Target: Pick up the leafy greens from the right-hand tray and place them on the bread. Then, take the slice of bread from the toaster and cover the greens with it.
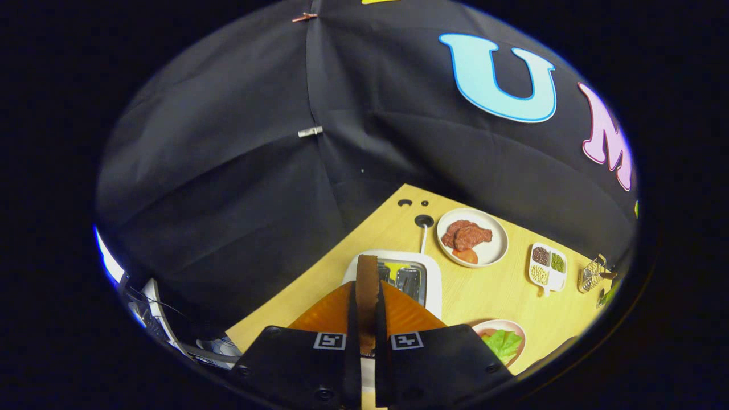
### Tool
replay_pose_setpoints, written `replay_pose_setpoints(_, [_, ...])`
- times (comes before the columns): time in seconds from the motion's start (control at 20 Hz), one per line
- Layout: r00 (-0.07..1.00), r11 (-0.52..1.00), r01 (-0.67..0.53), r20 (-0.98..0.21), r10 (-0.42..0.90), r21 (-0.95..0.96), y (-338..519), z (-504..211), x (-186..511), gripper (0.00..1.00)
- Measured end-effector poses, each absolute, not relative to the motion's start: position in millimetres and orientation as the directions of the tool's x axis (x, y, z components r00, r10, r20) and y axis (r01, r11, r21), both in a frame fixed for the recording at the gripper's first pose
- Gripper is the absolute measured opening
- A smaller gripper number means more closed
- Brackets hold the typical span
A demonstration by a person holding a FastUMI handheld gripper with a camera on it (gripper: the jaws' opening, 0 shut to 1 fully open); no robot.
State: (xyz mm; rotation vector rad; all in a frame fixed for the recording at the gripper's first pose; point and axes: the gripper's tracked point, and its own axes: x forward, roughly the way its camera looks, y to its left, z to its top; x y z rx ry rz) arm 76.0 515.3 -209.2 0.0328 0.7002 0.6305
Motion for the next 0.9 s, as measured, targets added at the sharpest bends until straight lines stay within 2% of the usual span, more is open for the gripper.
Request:
replay_pose_setpoints(0.25, [0.658,0.816,-0.504,-0.486,0.575,0.282,479.9,-145.0,82.4,0.14])
replay_pose_setpoints(0.45, [0.711,0.84,-0.458,-0.449,0.542,0.289,431.5,-125.9,83.8,0.14])
replay_pose_setpoints(0.65, [0.756,0.894,-0.361,-0.478,0.448,0.266,364.7,-146.2,80.5,0.14])
replay_pose_setpoints(0.9, [0.761,0.955,-0.21,-0.578,0.294,0.209,290.4,-220.6,73.1,0.14])
